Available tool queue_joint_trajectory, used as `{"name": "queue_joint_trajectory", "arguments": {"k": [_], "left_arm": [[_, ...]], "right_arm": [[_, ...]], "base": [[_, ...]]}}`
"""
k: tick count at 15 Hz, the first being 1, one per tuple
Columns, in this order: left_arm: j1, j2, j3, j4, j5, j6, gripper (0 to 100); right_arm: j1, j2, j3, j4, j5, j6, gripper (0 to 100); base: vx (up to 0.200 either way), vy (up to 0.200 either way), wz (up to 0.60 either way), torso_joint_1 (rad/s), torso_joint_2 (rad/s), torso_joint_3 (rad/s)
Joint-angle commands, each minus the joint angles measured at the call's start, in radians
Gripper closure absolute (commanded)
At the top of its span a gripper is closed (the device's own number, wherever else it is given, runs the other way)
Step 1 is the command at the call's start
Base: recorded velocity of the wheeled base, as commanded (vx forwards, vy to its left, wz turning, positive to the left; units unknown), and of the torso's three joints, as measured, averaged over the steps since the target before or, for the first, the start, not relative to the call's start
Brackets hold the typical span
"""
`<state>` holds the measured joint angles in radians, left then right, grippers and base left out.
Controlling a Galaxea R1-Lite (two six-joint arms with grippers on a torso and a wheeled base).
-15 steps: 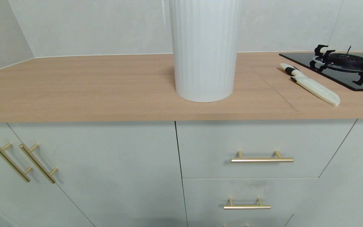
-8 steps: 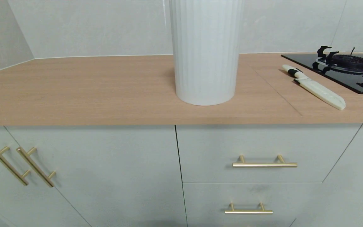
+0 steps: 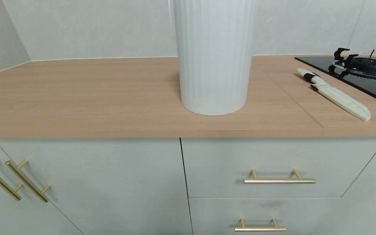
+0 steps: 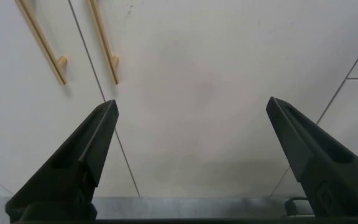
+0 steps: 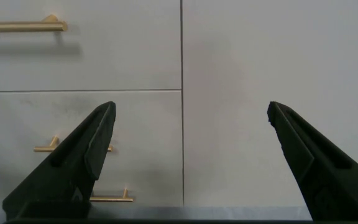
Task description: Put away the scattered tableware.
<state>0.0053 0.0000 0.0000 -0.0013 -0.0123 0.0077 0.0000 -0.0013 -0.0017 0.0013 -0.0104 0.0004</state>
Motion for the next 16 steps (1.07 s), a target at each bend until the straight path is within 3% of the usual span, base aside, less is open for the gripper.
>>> {"name": "queue_joint_trajectory", "arguments": {"k": [1,12,16], "left_arm": [[0.001,0.0,0.0,0.0,0.0,0.0,0],[0.001,0.0,0.0,0.0,0.0,0.0,0],[0.001,0.0,0.0,0.0,-0.001,0.0,0]], "right_arm": [[0.0,0.001,0.0,0.0,0.0,0.0,0],[0.002,0.001,0.0,0.0,0.001,0.0,0],[0.002,0.001,0.0,0.0,0.0,0.0,0]], "base": [[0.0,0.0,0.0,0.0,0.0,0.0],[0.0,0.0,0.0,0.0,0.0,0.0],[0.0,0.0,0.0,0.052,-0.21,-0.227]]}}
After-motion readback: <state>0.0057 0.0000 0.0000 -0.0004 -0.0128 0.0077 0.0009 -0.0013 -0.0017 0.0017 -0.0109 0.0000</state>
